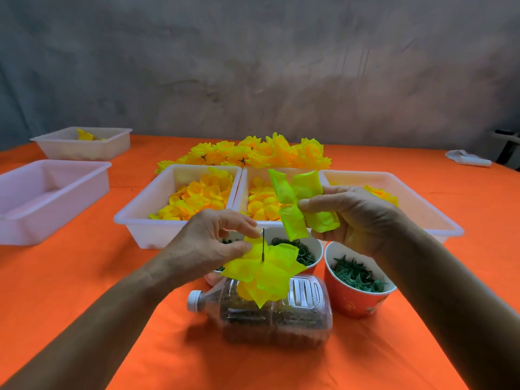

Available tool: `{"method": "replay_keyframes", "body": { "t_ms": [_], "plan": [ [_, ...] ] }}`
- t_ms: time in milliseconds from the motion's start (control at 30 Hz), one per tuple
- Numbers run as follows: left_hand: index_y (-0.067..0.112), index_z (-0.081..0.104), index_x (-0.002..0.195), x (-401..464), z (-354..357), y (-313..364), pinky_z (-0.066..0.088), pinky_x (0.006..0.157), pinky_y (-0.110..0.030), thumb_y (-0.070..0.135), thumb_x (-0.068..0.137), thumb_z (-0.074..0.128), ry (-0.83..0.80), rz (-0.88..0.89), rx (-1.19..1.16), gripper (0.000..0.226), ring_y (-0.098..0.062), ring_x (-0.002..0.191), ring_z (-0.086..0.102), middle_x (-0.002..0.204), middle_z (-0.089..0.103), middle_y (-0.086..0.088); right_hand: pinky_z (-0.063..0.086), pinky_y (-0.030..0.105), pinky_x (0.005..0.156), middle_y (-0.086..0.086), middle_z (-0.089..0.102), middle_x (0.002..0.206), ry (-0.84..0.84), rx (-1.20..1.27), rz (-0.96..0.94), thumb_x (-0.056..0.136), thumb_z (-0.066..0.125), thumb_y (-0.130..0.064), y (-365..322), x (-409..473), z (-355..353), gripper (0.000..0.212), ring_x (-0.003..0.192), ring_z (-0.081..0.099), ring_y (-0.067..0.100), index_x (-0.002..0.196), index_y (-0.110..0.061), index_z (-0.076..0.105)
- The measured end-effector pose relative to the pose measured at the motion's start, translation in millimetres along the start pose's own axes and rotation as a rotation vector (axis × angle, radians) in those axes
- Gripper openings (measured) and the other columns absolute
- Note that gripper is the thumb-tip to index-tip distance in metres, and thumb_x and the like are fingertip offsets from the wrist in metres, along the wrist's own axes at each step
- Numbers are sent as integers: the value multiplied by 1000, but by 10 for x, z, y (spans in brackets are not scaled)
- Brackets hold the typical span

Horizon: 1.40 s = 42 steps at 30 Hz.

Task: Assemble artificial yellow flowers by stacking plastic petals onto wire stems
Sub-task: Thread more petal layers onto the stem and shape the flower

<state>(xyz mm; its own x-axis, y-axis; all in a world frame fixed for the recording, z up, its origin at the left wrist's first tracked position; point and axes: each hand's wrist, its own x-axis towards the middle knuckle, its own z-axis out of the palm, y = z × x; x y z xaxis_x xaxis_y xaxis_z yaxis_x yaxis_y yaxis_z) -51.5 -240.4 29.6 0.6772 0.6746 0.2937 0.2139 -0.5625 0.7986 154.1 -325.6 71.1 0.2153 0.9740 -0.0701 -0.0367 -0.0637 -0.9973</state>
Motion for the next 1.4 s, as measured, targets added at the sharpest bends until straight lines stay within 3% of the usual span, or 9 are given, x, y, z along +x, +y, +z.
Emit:
{"method": "replay_keyframes", "body": {
  "t_ms": [133,233,400,633,700,833,933,1200,1400],
  "plan": [
    [21,75,85,7,-70,45,53,83,-32,3,84,66,75,-16,-83,20,-16,92,67,98,73,7,49,20,48,-2,70,65,16,-31,21,61,72,-7,6,-4,92,20,53,64,8,80,-13,69],
    [21,74,80,30,-70,138,50,72,-23,26,87,62,196,-13,-232,15,-7,81,65,85,74,5,51,21,49,-2,70,66,36,-25,36,67,71,-3,18,0,156,22,54,65,9,87,-11,68],
    [13,72,72,47,-60,261,50,55,-20,68,60,67,227,-137,-437,56,-11,62,64,74,71,-2,51,21,50,2,72,70,51,-32,16,71,71,-2,32,-28,248,15,58,67,12,83,-10,69],
    [8,73,79,34,48,294,47,48,-21,46,46,76,133,-224,-433,50,-15,60,59,74,70,-13,55,35,75,10,74,86,23,-77,9,60,76,-11,-7,-95,333,34,74,69,21,93,-6,71],
    [7,72,84,53,45,280,49,54,-26,37,45,77,119,-295,-510,49,-20,65,58,77,69,-13,53,40,81,14,73,90,14,-72,33,50,75,-17,-18,-109,342,51,77,68,24,98,0,68],
    [-1,67,99,78,52,290,47,80,-46,24,46,75,122,-410,-642,60,-31,83,57,93,65,-20,52,41,81,14,71,87,-1,-52,55,47,74,-15,-26,-111,355,54,71,68,22,99,1,66],
    [-3,65,106,74,48,288,45,75,-41,23,45,75,122,-424,-663,66,-32,86,55,95,63,-21,51,43,86,14,72,90,-3,-53,71,47,74,-15,-5,-92,359,65,75,68,25,109,5,64],
    [-6,63,108,79,77,284,46,84,-49,20,47,75,94,-451,-668,67,-34,88,55,96,63,-22,55,44,81,20,70,102,-4,-28,90,68,71,-3,44,-65,374,38,88,68,33,106,1,67],
    [4,66,92,132,81,214,52,75,-42,19,46,74,54,-439,-702,49,-24,65,64,77,68,-11,57,37,70,20,70,101,-4,-5,102,75,68,1,43,-36,383,32,78,68,29,107,3,64]
  ]
}}
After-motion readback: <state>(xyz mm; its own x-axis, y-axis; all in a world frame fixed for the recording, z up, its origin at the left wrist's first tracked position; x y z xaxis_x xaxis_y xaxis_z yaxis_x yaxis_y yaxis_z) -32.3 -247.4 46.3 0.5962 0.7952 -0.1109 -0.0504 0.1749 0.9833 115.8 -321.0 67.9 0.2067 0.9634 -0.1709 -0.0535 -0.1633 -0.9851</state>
